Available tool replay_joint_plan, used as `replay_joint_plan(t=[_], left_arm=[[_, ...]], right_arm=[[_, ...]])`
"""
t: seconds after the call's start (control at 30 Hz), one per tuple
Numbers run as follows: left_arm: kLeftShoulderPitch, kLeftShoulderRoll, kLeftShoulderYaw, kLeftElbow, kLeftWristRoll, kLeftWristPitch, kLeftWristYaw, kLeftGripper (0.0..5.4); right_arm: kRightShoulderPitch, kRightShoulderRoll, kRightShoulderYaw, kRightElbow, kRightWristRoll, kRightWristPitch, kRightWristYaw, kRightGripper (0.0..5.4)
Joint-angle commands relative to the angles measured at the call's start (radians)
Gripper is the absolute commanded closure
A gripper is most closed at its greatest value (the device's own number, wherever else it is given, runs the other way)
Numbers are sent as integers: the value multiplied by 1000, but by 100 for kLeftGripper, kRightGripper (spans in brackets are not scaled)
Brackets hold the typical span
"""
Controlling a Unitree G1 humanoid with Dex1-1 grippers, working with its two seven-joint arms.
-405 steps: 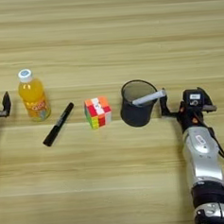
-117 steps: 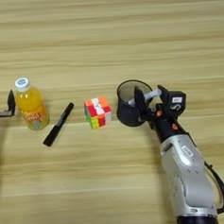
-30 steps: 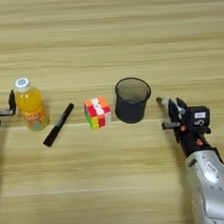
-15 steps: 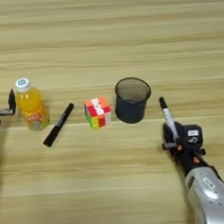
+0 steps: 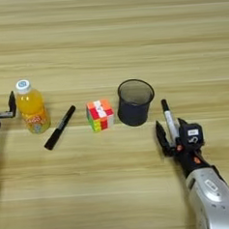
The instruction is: Move the objects on the table
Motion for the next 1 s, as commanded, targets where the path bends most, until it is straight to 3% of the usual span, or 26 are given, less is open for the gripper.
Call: replay_joint_plan(t=[0.03,0.27,0.47,0.63,1.0], left_arm=[[-16,5,-2,9,5,-4,3,0],[-17,4,-3,10,6,-5,5,0],[-15,4,-4,5,6,-5,5,0],[-15,3,-4,6,8,-4,7,0],[-25,-1,-9,25,13,-13,13,0]], right_arm=[[30,-2,7,-96,1,24,-5,170],[70,3,50,-196,12,72,10,96],[133,-14,164,-286,12,141,73,34],[140,-11,211,-292,5,161,82,1],[-10,25,313,-197,-41,158,87,1]])
